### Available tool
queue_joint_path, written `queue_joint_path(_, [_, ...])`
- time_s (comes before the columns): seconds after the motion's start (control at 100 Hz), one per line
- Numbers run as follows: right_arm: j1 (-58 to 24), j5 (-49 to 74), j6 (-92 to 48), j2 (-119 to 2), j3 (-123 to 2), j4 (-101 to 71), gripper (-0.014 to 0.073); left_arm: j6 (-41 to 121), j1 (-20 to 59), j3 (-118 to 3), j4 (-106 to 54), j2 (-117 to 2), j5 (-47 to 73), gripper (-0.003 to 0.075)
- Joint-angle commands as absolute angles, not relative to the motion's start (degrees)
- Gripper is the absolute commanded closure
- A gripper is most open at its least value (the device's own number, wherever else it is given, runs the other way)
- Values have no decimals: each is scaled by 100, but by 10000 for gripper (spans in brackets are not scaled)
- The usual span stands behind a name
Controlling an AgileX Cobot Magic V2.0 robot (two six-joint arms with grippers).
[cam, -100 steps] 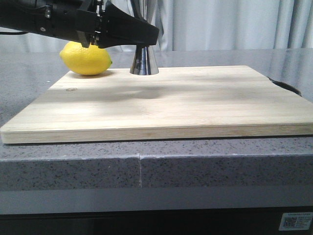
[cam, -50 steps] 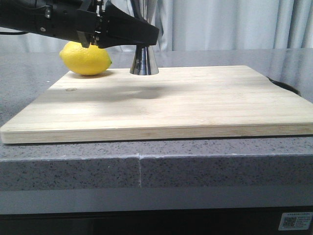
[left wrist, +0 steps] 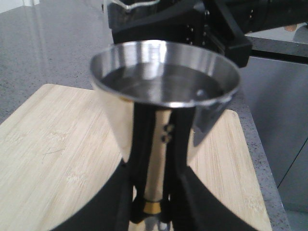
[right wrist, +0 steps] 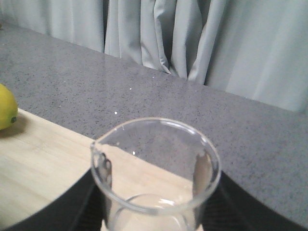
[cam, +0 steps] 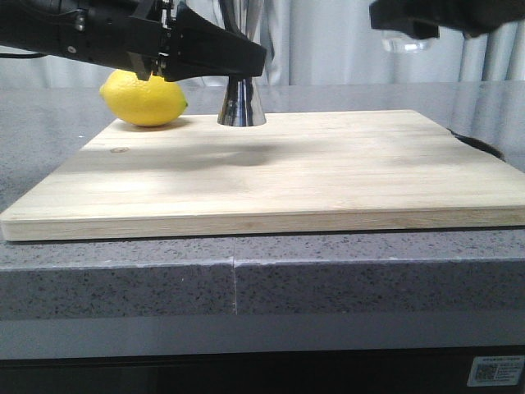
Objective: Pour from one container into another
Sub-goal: 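Lower the empty beaker onto the board with the right gripper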
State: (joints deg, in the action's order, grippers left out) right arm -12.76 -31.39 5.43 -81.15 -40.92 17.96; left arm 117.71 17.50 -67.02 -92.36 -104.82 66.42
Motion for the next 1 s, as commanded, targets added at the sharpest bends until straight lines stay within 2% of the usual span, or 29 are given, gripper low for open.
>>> queue_joint_path(0.0, [-1233,-4063,581,-7876,-3921,1598,378,11750,1804,-6871,-9651,-10167,7269,739])
queue_joint_path(0.26, [-1233,-4815,581,-8007,-3379,1390,378,11750,1804,-6871,-9651,-10167,7269,739])
queue_joint_path(0.51, [-1233,-5685,581,-8732,-3364,1355,378,11739,1804,-6871,-9651,-10167,7269,739])
queue_joint_path(0.99, [-1233,-6031,351,-9629,-3767,1208,378,11730,1804,-6871,-9625,-10167,7269,739])
